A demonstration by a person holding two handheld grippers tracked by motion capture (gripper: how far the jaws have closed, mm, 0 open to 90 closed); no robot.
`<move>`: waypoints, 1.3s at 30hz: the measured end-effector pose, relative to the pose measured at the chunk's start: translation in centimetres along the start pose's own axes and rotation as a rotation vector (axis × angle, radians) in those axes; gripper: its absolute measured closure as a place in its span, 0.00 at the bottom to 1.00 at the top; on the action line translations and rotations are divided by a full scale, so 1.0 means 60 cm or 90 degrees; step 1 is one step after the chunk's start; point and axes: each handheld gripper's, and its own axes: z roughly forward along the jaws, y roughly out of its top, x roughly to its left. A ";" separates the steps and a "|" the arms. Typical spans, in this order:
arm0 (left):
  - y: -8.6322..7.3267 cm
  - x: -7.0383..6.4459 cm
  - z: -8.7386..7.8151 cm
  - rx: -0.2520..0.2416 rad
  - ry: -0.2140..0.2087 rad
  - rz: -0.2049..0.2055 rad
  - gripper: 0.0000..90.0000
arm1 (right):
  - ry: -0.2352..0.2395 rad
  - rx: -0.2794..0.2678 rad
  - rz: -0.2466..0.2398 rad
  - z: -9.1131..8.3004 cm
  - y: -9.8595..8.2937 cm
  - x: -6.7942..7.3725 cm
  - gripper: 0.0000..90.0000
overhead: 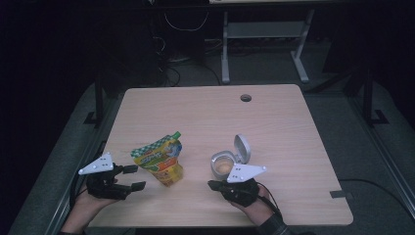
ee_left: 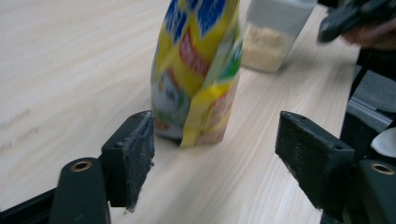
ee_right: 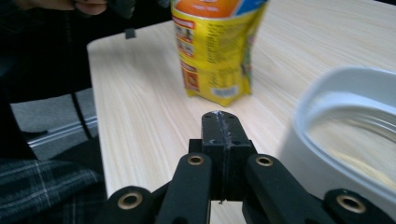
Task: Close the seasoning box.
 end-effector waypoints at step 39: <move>-0.058 0.012 0.068 0.107 0.045 0.021 0.19 | -0.189 -0.112 0.112 -0.145 -0.048 -0.149 1.00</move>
